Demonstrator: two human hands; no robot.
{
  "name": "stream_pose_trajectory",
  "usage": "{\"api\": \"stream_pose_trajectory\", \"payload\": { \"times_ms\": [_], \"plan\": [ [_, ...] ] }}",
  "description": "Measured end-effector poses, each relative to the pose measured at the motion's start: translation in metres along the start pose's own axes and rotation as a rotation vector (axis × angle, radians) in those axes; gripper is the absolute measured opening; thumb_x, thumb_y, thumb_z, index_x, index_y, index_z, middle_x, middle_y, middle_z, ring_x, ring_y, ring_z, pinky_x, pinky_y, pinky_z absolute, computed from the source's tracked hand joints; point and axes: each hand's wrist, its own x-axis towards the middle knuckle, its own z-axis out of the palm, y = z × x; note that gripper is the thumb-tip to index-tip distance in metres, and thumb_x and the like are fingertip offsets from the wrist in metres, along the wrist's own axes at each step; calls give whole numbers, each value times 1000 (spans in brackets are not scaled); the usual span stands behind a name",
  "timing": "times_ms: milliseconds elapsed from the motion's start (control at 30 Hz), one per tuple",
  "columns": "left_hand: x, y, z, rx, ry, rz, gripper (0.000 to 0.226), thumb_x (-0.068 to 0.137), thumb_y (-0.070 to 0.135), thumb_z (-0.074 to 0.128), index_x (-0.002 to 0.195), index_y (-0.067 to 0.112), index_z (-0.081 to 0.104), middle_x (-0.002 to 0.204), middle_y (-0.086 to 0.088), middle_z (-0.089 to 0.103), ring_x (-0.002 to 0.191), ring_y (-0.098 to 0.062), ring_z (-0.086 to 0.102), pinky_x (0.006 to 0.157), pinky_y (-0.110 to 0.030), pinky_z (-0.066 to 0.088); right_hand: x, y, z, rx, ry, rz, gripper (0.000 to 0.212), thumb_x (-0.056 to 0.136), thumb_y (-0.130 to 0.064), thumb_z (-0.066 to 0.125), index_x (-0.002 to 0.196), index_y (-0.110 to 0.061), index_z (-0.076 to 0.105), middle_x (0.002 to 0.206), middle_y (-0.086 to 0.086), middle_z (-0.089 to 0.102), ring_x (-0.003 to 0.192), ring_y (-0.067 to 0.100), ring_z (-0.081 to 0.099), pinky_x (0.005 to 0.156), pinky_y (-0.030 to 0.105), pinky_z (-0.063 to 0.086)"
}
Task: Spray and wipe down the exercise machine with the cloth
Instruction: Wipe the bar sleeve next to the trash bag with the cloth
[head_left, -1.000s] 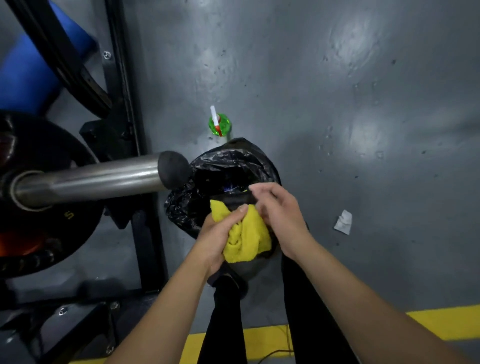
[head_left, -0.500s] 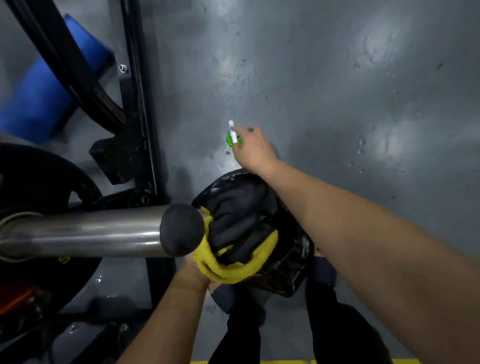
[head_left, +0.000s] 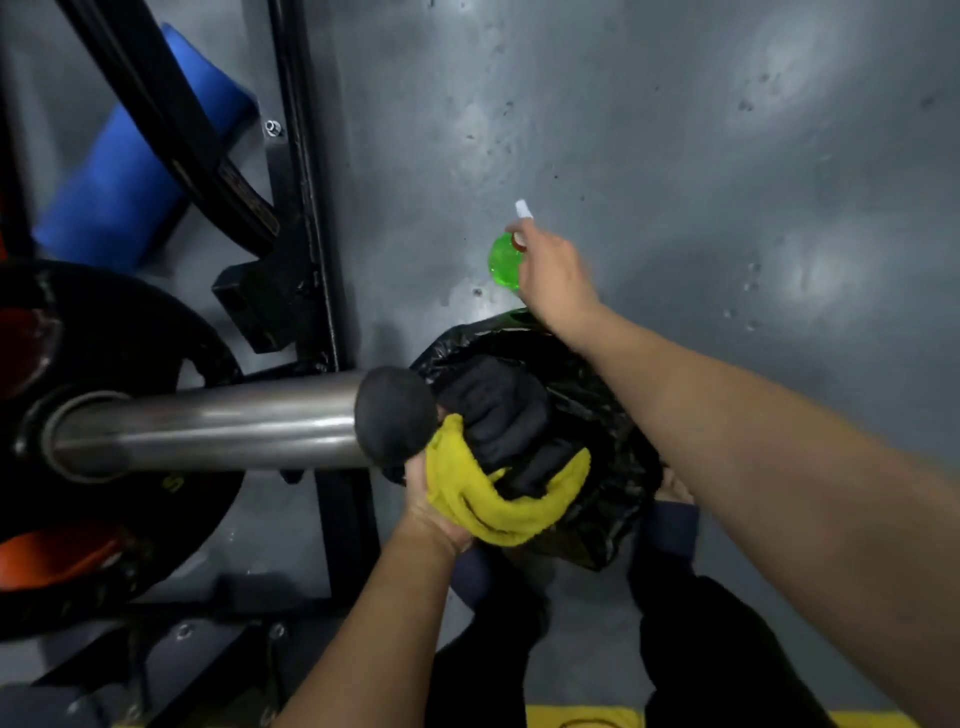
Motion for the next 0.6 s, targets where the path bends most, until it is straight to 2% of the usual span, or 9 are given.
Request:
{"api": "stream_pose_trajectory", "payload": {
  "times_ms": [67, 100, 167, 233, 333, 400, 467, 533, 600],
  "plan": [
    [-38, -7, 24, 8, -14, -26, 47, 92, 41, 59, 121, 6, 71, 124, -22, 68, 115, -39, 67, 103, -58, 51, -43, -7, -41, 87, 23, 22, 57, 96, -2, 43, 150, -20, 44, 134, 11, 64, 113, 40, 61, 88, 43, 47],
    [-61, -11, 40, 9, -47, -33, 44, 91, 38, 54, 110, 5, 76, 116, -22, 71, 106, -38, 71, 95, -56, 56, -65, -14, -64, 106, 39, 50, 59, 99, -4, 42, 156, -22, 37, 137, 9, 63, 113, 39, 61, 84, 41, 45],
    [-106, -24, 68, 15, -29, -17, 49, 93, 37, 45, 104, 4, 80, 113, -21, 73, 101, -37, 73, 95, -51, 57, -107, -30, -110, 133, 99, 107, 58, 103, -10, 43, 158, -20, 30, 132, 11, 65, 106, 40, 61, 75, 38, 38],
    [-146, -34, 89, 73, 41, -8, 49, 88, 37, 52, 114, 4, 76, 121, -22, 71, 107, -38, 70, 101, -49, 50, -146, -40, -147, 170, 135, 105, 46, 103, -12, 46, 150, -13, 45, 126, 12, 68, 108, 41, 61, 78, 40, 39],
    [-198, -44, 116, 172, 76, -31, 64, 88, 40, 60, 142, 6, 59, 140, -23, 61, 133, -40, 56, 114, -52, 41, -201, -51, -199, 155, 197, 67, 35, 104, -19, 47, 137, -11, 58, 117, 12, 71, 104, 41, 63, 80, 41, 42],
    [-239, -52, 132, 223, 36, -17, 67, 93, 47, 59, 146, 6, 55, 144, -22, 58, 138, -39, 51, 119, -52, 36, -239, -70, -238, 121, 190, -9, 34, 106, -28, 46, 133, -14, 61, 111, 10, 71, 99, 35, 62, 76, 39, 39],
    [-276, -63, 139, 271, 1, 29, 64, 94, 50, 60, 142, 7, 60, 141, -20, 61, 134, -37, 56, 119, -51, 37, -275, -92, -268, 112, 138, -95, 35, 106, -37, 46, 132, -19, 62, 111, 4, 70, 101, 28, 61, 77, 38, 44],
    [-306, -72, 141, 511, 44, 148, 55, 90, 51, 69, 127, 10, 71, 127, -17, 71, 122, -33, 65, 114, -50, 44, -302, -114, -292, 177, 153, -104, 33, 105, -42, 51, 125, -22, 67, 106, -1, 70, 98, 23, 63, 81, 40, 50],
    [-339, -80, 139, 858, 213, 328, 48, 87, 52, 70, 103, 7, 78, 103, -13, 78, 104, -30, 73, 102, -46, 53, -327, -138, -311, 260, 159, -133, 25, 101, -37, 62, 119, -22, 72, 94, -4, 70, 86, 18, 61, 79, 36, 48]
  ]
}}
